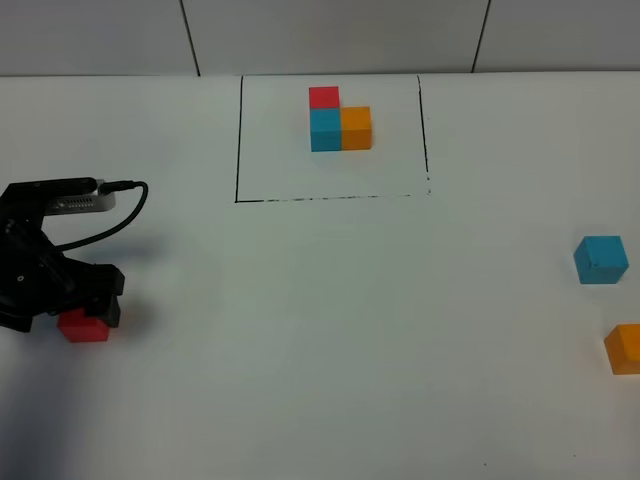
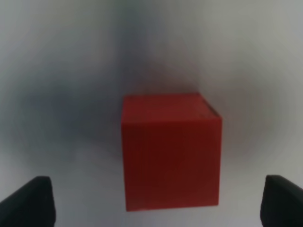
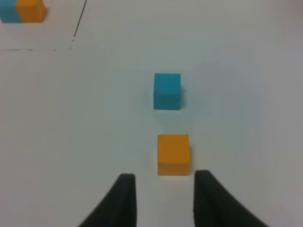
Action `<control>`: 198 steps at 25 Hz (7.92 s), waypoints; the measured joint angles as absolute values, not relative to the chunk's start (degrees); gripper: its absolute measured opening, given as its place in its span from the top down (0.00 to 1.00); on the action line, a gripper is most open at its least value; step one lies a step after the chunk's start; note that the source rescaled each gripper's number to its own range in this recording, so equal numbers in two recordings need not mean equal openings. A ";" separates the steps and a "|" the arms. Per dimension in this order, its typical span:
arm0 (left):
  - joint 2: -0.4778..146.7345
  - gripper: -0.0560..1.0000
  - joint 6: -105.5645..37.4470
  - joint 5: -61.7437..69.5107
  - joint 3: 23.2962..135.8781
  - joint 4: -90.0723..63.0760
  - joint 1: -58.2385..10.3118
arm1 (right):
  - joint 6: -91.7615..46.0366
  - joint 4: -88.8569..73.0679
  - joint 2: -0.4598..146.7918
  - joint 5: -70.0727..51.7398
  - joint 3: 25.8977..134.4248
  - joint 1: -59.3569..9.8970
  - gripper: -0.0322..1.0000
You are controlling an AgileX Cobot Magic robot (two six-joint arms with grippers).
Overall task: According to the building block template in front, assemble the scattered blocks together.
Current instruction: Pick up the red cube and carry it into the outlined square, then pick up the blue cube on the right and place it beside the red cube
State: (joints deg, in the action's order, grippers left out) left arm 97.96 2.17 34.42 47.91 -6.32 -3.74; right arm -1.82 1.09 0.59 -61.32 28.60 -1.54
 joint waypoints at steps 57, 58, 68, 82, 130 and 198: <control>143.71 0.94 -55.10 68.32 128.96 -2.89 -32.83 | -1.82 1.09 0.59 -61.32 28.60 -1.54 0.97; 144.06 0.94 -55.17 68.32 128.96 -2.89 -32.83 | -1.82 1.09 0.59 -61.32 28.60 -1.54 0.97; 146.11 0.94 -55.29 68.32 129.22 -2.93 -32.83 | -1.82 1.09 0.59 -61.32 28.60 -1.54 0.97; 146.23 0.95 -55.30 68.32 129.42 -2.82 -33.00 | -1.82 1.09 0.59 -61.32 28.60 -1.54 0.97; 103.86 0.18 -30.25 60.20 92.88 -2.65 -7.54 | -1.82 1.09 0.59 -61.32 28.60 -1.54 0.97; -0.30 0.27 -8.91 60.77 29.03 -4.86 3.33 | -1.82 1.09 0.59 -61.32 28.60 -1.54 0.97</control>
